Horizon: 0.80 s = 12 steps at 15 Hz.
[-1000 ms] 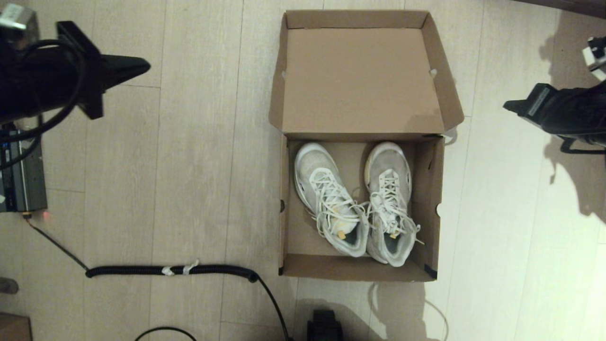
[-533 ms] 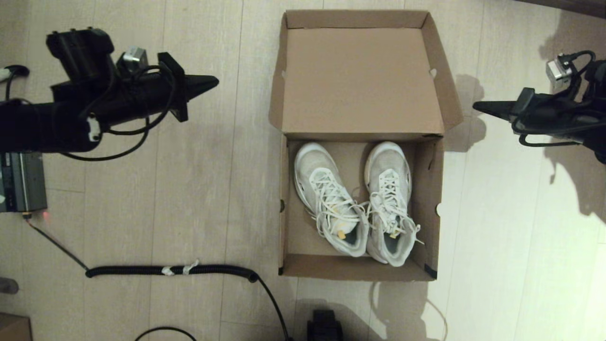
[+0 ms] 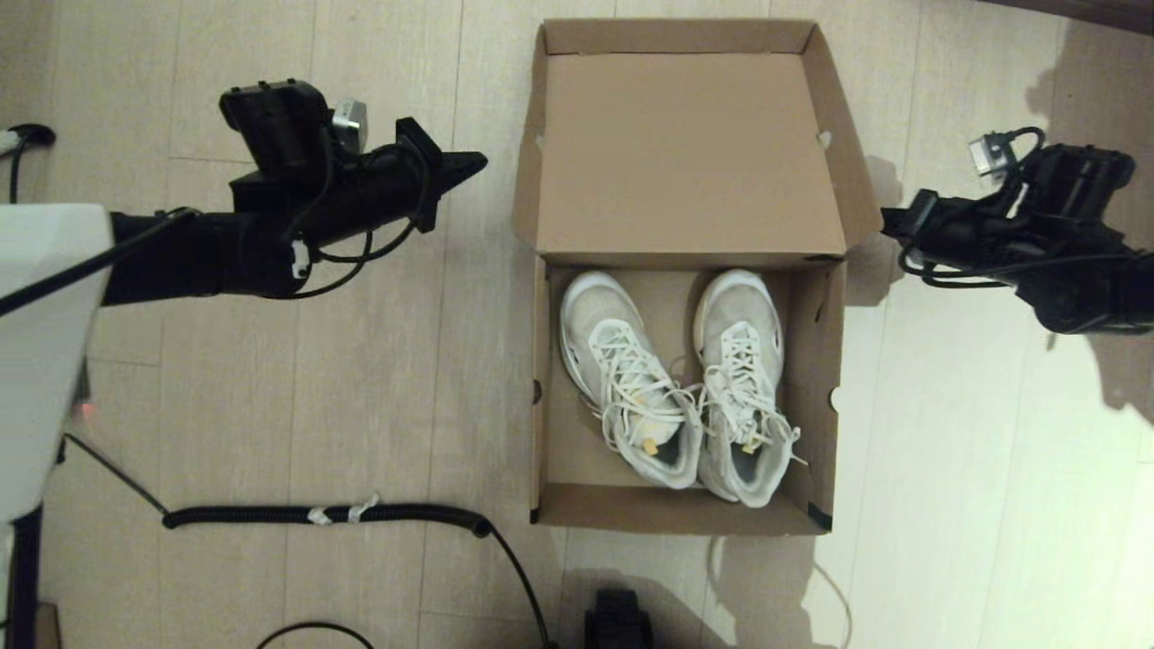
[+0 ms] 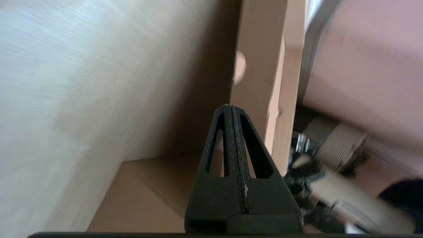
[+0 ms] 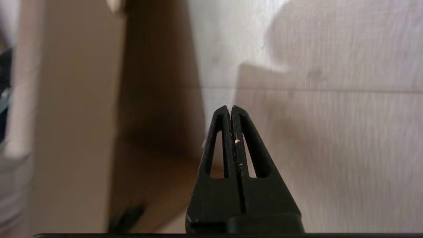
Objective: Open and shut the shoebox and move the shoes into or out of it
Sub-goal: Close the shoe box
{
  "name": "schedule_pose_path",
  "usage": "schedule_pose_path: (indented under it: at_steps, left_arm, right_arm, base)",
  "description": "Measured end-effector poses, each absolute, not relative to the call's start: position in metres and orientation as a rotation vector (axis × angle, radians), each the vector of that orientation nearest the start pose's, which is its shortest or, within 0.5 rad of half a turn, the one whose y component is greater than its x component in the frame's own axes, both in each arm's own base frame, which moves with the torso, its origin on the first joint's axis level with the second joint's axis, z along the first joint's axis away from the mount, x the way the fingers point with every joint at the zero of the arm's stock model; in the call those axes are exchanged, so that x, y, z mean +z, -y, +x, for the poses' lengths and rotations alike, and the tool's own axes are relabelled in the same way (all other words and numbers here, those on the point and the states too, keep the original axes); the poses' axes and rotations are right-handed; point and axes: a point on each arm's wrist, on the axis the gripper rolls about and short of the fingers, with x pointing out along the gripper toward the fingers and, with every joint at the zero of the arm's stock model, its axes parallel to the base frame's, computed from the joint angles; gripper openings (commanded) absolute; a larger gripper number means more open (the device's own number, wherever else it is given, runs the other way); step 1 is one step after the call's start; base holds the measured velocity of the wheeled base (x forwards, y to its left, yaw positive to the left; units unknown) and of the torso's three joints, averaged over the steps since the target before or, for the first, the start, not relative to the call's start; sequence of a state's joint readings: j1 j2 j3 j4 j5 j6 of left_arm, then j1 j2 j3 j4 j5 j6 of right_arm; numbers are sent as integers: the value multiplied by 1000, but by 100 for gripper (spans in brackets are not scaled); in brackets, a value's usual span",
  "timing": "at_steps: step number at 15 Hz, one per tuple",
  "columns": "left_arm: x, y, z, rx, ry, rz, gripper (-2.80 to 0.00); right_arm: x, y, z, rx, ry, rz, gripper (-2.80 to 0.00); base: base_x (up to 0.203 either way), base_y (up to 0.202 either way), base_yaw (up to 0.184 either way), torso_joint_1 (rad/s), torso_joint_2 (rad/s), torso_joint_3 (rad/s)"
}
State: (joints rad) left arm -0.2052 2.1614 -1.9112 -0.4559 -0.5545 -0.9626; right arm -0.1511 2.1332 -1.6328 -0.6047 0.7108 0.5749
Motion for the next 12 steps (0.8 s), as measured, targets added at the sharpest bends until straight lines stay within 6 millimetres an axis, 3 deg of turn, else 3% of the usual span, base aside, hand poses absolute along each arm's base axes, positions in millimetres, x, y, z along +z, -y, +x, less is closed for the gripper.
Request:
schedule_pose_path:
  at_steps: [4, 9, 12]
  left_arm:
    - [288, 118, 450, -842, -117, -854, -280]
    - [277, 147, 450, -895, -149, -855, -280]
    - [272, 151, 453, -910, -141, -853, -280]
  right_arm:
    - [245, 46, 453, 569, -65, 568, -280]
    - [262, 43, 458, 599, -34, 639, -280]
    - [267, 33, 461, 622, -25, 660, -280]
  base:
    - [0, 0, 0, 0, 0, 0]
    - [0, 0, 0, 0, 0, 0]
    - [0, 0, 0, 0, 0, 0]
